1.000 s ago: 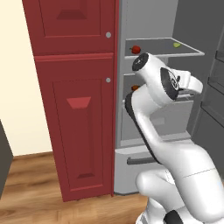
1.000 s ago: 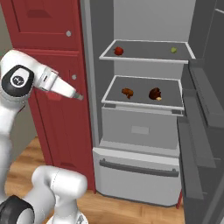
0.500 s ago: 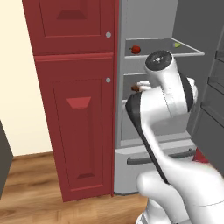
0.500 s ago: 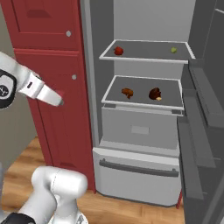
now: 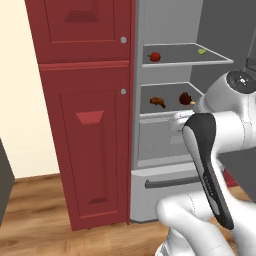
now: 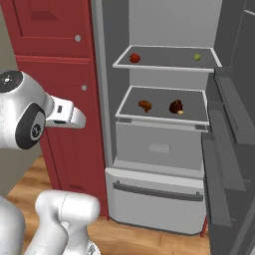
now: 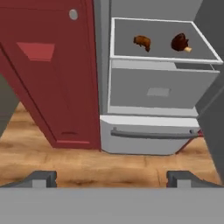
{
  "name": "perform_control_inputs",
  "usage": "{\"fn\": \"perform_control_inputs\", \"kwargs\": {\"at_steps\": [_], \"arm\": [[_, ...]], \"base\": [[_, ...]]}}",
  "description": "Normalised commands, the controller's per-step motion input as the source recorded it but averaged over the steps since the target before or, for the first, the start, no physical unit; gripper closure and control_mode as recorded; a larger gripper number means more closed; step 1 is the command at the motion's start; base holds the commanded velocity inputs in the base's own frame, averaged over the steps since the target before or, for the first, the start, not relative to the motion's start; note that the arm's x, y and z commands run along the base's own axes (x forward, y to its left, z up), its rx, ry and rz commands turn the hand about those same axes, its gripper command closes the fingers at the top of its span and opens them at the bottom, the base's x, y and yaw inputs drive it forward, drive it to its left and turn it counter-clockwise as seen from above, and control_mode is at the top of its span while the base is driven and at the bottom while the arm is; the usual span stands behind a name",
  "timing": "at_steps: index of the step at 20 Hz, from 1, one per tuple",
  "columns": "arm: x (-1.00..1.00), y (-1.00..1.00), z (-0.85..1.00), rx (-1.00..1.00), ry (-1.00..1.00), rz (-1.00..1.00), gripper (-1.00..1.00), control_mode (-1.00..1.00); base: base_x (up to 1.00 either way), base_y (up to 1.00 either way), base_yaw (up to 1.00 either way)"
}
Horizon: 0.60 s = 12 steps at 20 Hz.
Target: Gather the bell pepper and lemon wedge from the fridge and place them on a tray on the dining counter. Then gather the steak and chicken drumstick from the fridge and place them on the other tray.
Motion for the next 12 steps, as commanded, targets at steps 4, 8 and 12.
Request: {"fn": "perform_control_inputs", "kwargs": {"at_steps": [4,8,12], "arm": [[0.00,0.09,-0.02,-0.02,0.00,0.22,-1.00,-1.00],[0.00,0.00,0.00,0.00,-0.02,0.00,-1.00,-1.00],[0.00,0.00,0.00,0.00,0.00,0.00,-1.00,1.00]], "base": [[0.00,0.00,0.00],[0.00,0.00,0.00],[0.00,0.00,0.00]]}}
